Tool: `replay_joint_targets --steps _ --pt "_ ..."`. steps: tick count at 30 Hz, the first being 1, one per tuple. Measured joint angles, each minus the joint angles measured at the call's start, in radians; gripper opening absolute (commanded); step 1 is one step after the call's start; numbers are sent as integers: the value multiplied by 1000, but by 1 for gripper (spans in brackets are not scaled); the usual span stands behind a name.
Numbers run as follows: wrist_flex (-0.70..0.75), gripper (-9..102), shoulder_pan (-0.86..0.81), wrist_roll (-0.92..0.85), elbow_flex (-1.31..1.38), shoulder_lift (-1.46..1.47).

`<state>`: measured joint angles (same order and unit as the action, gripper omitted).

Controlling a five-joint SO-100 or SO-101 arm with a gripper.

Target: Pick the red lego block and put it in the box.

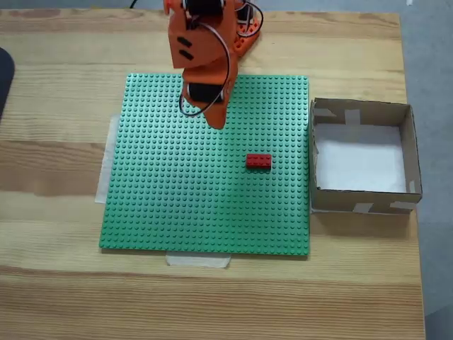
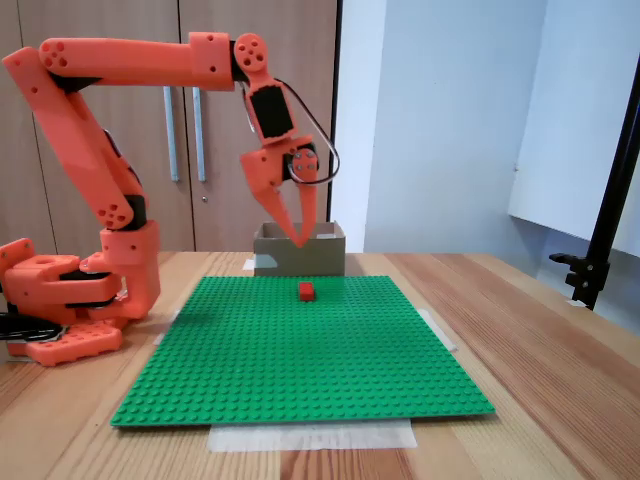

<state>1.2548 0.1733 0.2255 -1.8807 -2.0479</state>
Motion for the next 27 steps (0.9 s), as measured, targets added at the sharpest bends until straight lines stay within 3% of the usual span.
replay_joint_targets --steps 20,27 --pt "75 -1 150 141 249 279" --pt "95 6 183 152 314 362"
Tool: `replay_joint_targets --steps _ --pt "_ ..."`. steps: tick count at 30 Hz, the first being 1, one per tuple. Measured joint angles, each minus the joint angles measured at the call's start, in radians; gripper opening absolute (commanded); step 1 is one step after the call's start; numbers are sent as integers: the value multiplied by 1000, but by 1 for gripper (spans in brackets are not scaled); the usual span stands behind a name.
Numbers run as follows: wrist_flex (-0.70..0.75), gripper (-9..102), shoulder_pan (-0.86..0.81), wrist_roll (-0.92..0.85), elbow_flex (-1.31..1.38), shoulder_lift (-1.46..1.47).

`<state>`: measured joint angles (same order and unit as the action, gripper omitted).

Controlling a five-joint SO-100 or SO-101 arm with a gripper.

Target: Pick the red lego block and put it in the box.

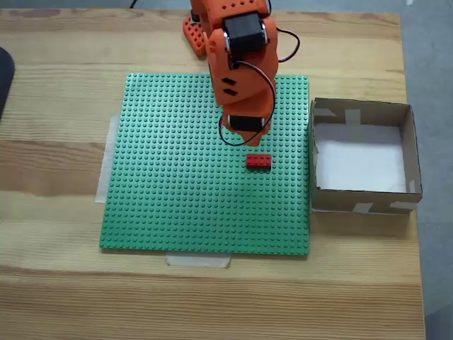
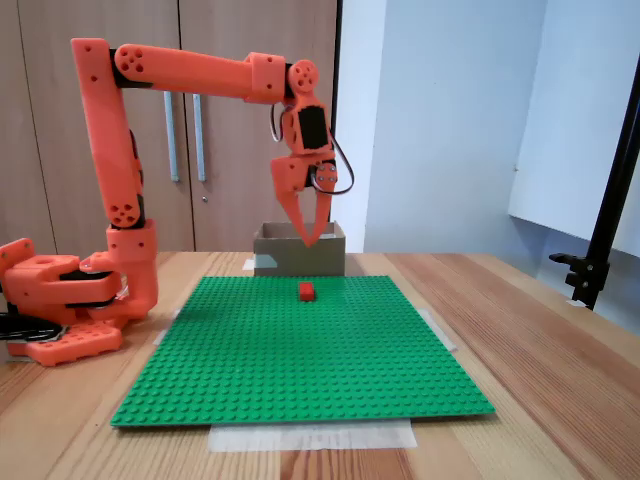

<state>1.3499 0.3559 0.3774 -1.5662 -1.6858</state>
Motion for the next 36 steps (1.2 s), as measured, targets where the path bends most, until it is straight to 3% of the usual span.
replay_joint_targets --steps 15,36 --pt "23 27 52 81 49 84" --pt "-75 30 40 -25 -164 51"
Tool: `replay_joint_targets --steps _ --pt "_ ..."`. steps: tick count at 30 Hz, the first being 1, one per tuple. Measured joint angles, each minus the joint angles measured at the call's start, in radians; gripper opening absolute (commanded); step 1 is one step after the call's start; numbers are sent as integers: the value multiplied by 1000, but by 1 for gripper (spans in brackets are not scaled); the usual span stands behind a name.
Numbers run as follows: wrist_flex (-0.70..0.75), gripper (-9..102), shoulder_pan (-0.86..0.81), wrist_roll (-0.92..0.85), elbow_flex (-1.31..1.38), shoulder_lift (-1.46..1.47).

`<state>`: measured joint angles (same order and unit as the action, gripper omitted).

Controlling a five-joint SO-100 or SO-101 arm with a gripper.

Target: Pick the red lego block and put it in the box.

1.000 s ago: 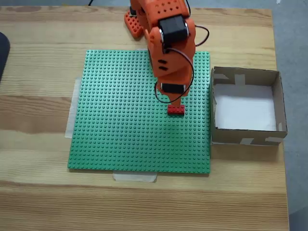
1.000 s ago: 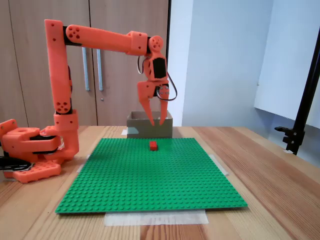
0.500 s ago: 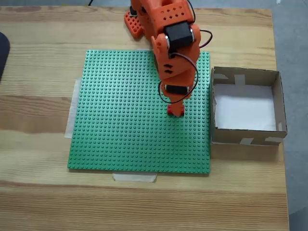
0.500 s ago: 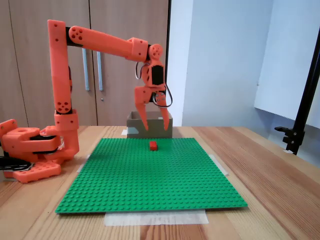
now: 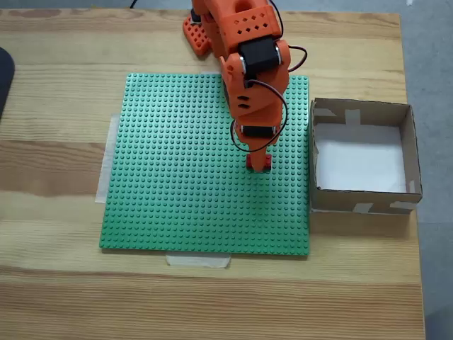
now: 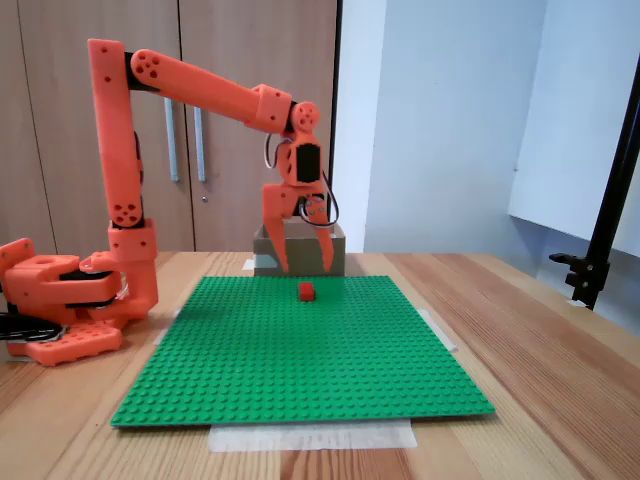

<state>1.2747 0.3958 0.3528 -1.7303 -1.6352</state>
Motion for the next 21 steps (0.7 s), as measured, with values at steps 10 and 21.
replay_joint_targets --steps 10,21 --pt "-58 30 -5 -35 -67 -2" --pt "-120 30 -14 -75 -109 -2"
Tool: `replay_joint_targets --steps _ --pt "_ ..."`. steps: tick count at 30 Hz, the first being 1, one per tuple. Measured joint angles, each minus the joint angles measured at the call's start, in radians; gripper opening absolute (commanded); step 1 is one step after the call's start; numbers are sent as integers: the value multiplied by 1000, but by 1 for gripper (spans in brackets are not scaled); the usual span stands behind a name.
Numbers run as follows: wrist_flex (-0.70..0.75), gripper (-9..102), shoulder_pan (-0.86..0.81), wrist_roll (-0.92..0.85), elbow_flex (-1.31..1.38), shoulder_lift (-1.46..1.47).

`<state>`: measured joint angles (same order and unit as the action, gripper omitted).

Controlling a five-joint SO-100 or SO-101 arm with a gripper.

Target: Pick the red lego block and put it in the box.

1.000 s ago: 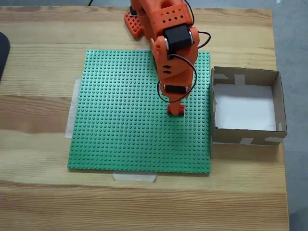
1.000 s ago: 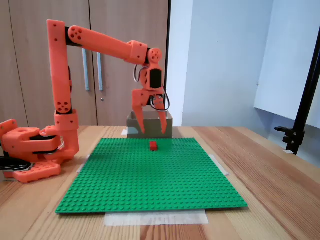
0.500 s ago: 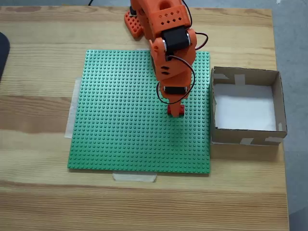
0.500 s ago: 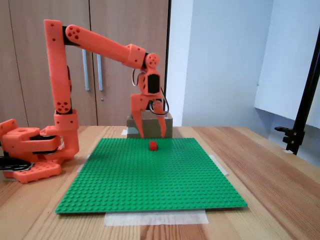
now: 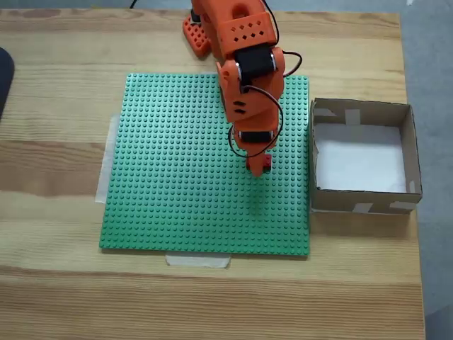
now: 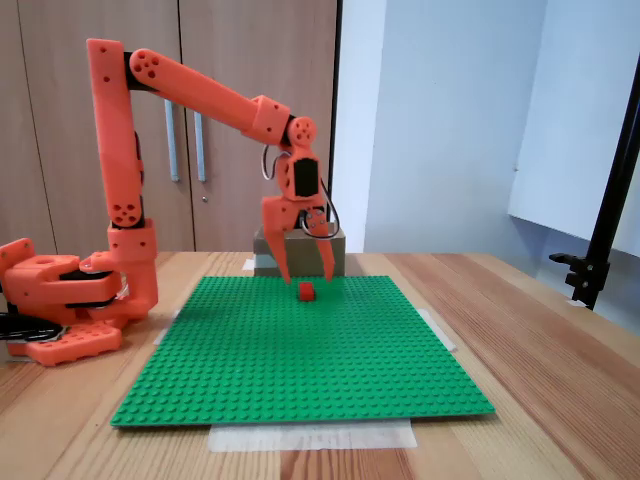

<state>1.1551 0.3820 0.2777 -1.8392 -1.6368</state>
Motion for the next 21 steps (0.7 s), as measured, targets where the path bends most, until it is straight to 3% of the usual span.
replay_joint_targets --steps 21 --pt "-95 28 0 -12 -52 0"
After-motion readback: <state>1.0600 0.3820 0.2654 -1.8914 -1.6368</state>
